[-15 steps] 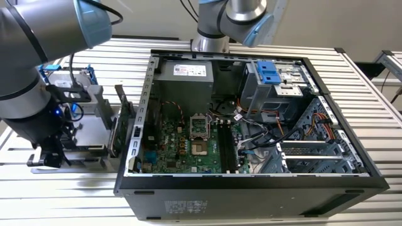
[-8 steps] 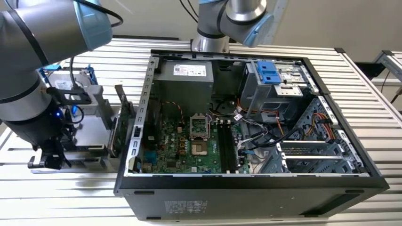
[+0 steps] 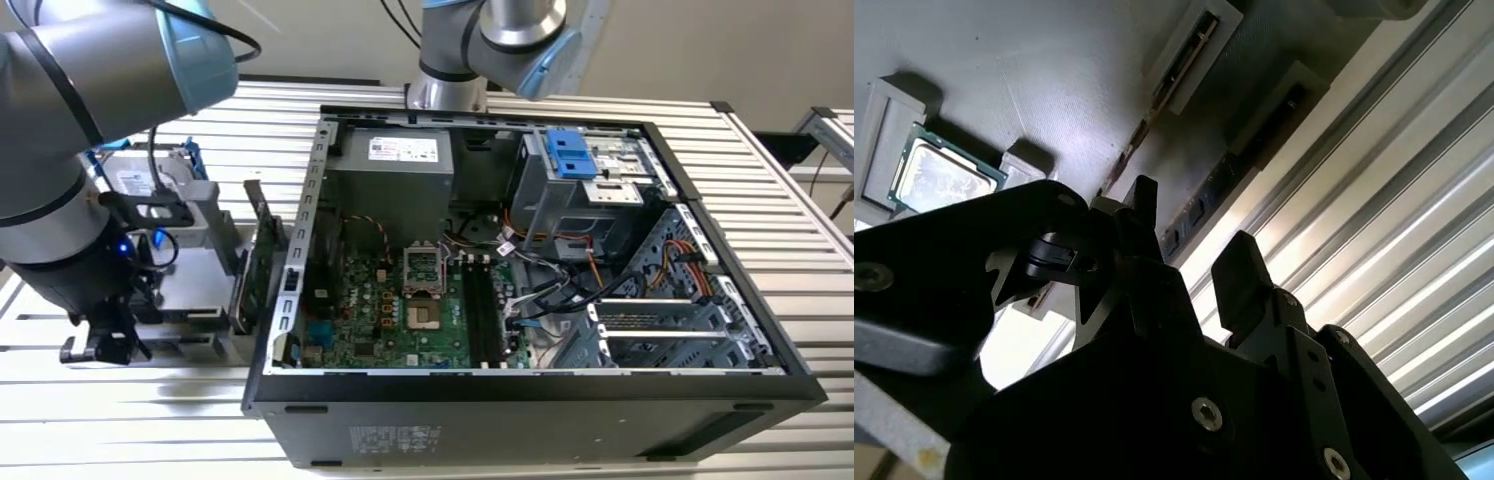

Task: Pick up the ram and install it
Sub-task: 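Pick up the ram and move it above insertion slot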

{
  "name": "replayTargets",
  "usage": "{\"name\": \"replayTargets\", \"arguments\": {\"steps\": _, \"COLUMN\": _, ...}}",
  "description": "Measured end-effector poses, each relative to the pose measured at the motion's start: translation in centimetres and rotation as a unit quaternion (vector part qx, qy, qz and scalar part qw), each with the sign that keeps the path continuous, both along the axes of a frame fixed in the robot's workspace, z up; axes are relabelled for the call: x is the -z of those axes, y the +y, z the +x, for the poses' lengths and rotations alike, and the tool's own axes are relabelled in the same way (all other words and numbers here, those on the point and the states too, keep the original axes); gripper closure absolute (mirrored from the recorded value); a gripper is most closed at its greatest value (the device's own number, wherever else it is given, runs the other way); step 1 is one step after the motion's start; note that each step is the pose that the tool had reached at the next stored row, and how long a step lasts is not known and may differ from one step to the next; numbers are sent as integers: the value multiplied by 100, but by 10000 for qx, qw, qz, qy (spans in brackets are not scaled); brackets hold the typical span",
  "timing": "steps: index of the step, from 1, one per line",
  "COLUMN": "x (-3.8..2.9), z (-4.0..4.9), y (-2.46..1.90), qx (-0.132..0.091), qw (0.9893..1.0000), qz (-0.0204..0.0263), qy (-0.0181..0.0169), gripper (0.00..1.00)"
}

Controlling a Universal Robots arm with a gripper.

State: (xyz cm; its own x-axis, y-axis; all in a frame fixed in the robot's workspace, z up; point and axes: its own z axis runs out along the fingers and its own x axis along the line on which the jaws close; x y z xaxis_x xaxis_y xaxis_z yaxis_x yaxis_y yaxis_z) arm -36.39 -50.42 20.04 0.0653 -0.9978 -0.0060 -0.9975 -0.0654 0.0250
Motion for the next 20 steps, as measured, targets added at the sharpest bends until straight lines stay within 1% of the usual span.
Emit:
{"name": "replayTargets", "arguments": {"steps": 5, "x": 22, "z": -2, "y": -11, "qx": 0, "qw": 10000, "qz": 1, "qy": -1, "gripper": 0}}
{"name": "replayTargets", "arguments": {"steps": 10, "x": 43, "z": -4, "y": -13, "qx": 0, "qw": 10000, "qz": 0, "qy": 0, "gripper": 0}}
{"name": "replayTargets", "arguments": {"steps": 20, "x": 53, "z": -4, "y": -13, "qx": 0, "qw": 10000, "qz": 0, "qy": 0, "gripper": 0}}
